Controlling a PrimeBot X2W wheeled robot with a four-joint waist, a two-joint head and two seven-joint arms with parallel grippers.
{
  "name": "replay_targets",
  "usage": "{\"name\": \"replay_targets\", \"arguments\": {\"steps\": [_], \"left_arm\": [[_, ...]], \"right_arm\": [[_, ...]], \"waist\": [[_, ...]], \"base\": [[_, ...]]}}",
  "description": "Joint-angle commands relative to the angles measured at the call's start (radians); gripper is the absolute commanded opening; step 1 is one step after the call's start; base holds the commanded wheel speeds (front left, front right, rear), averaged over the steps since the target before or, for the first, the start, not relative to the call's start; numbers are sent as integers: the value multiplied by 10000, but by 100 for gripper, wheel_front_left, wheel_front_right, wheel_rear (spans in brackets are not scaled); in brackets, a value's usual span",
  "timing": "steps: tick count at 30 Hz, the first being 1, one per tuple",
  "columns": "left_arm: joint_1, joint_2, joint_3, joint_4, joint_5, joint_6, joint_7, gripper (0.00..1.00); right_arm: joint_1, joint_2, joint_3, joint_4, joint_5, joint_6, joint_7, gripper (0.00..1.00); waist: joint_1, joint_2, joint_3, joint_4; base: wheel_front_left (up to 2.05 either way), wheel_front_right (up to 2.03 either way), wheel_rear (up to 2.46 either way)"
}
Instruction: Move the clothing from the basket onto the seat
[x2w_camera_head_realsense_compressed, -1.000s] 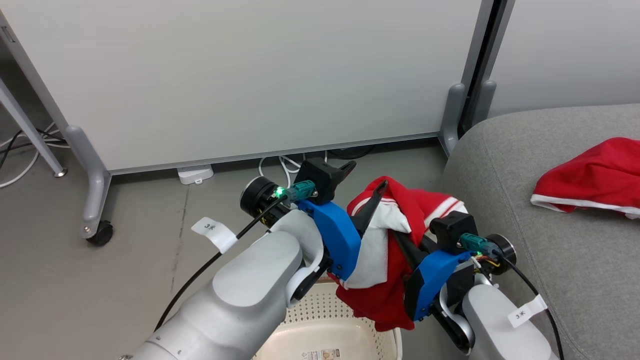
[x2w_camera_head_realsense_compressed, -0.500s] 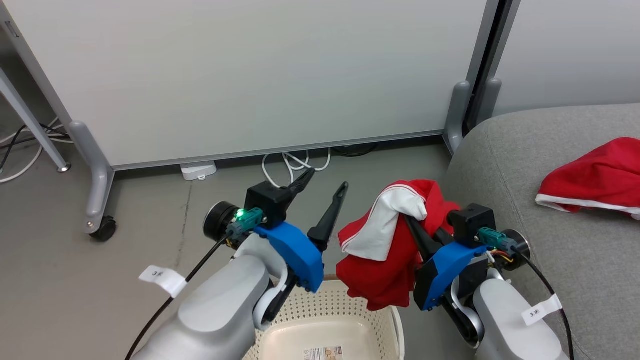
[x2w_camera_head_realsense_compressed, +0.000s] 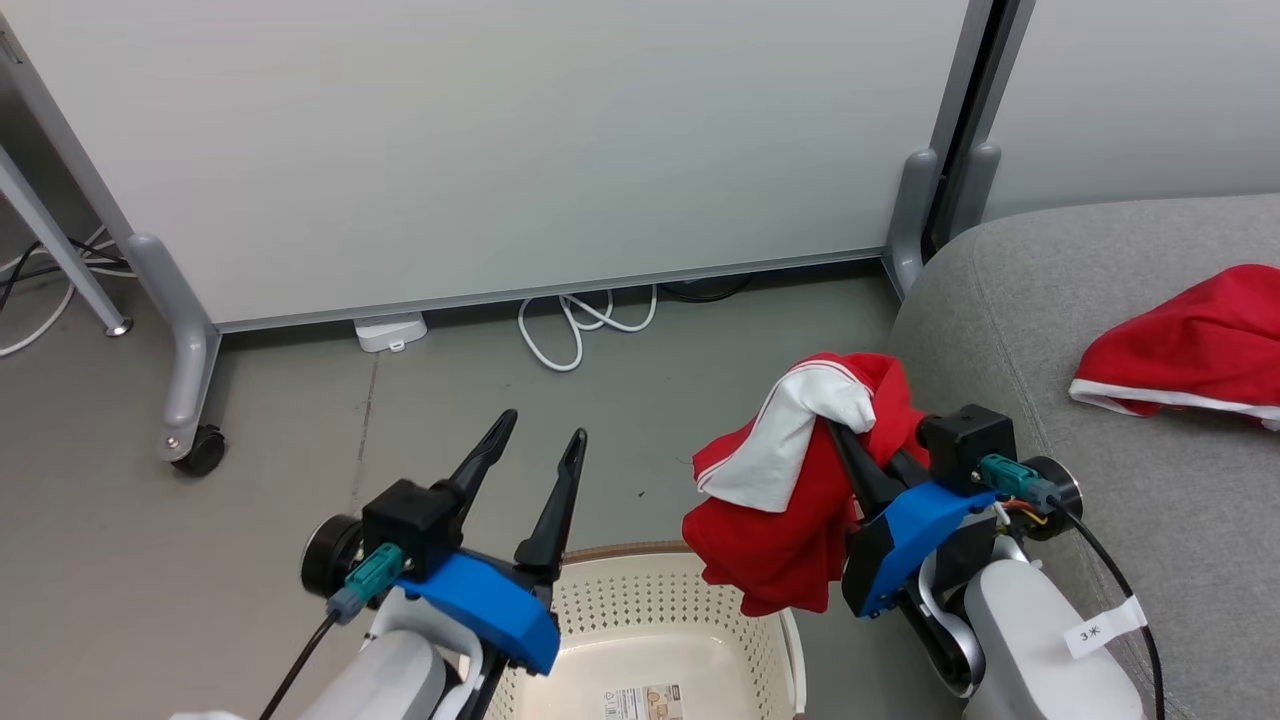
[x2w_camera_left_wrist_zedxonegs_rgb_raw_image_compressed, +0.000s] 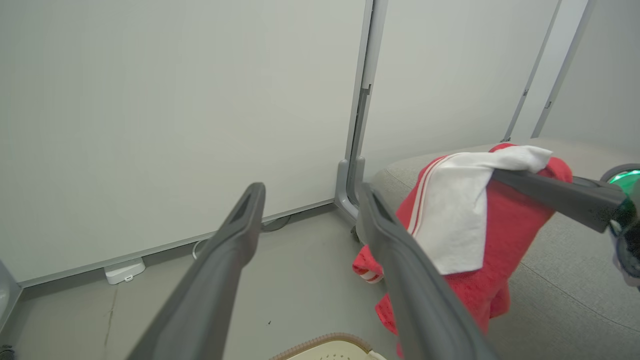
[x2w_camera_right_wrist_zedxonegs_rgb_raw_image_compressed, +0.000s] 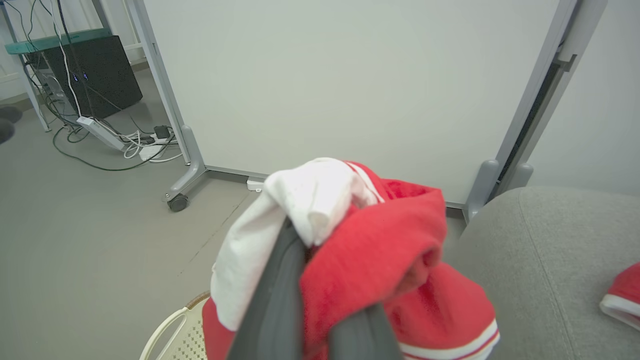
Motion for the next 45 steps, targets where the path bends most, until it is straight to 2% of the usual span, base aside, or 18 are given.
{"name": "replay_targets", "arguments": {"steps": [1,8,17,29,45], "left_arm": [[403,57,330,-212,170,-11,-41,100],[1803,51,1654,-1039,1081,-399,-41,100],[2410,-309,2490,-1164,1873,-934,-36,100],[2257,-689,2878,-1074,2479,-1326,-35,100],[2174,-796,3094,-998,2735,-1483,-35,100]], "right_arm": [[131,-9,-48,-118,-65,2,34,0],[356,-9,-218,-406,-120,2,141,0],[513,-9,-284,-773,-143,2,292,0],[523,-9,-269,-1150,-73,2,334,0],[667,-6,-311,-1534,23,2,312,0]], "waist": [[0,0,4,-27],[0,0,48,-92],[0,0,96,-408],[0,0,335,-1822],[0,0,701,-3669]], "base": [[0,0,0],[0,0,0],[0,0,0],[0,0,0],[0,0,0]]}}
